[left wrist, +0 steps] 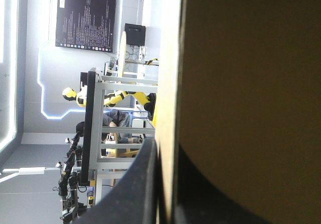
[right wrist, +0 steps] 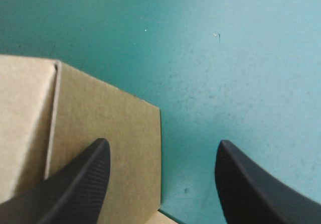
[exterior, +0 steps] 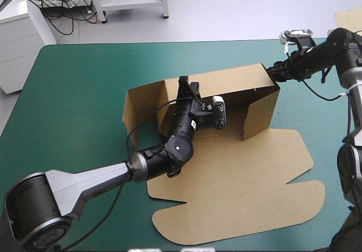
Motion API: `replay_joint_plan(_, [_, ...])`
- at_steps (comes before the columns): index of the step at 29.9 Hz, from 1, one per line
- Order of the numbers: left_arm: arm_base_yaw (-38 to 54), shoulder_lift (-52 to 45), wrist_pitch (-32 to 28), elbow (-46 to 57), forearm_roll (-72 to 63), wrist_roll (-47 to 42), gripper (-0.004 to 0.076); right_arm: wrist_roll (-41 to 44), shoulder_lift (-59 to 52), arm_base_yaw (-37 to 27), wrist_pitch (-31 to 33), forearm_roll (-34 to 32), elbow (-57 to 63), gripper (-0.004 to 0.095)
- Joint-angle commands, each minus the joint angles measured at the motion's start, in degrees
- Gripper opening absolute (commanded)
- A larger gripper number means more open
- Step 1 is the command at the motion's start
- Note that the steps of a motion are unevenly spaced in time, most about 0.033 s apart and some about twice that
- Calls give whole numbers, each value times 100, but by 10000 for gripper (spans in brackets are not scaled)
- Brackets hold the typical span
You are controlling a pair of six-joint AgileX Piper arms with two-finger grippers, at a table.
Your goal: Fold the box
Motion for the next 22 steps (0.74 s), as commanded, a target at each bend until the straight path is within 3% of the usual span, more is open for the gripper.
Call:
replay_joint_plan(1, [-42, -247, 118, -99, 17, -63, -10, -305, -677, -145, -639, 425, 521, 561])
replay_joint_plan(7, [-42, -247, 118, -99, 17, -60, -10, -1072, -1214, -456, -871, 1004, 1502, 561])
replay_joint_plan(13, [-42, -247, 44, -99, 17, -60, -10, -2367, -1586, -766, -931, 2248, 2437, 561])
replay_joint_plan(22, [-42, -247, -44, -99, 17, -60, -10, -3121, -1701, -775, -1098, 2349, 3073, 561])
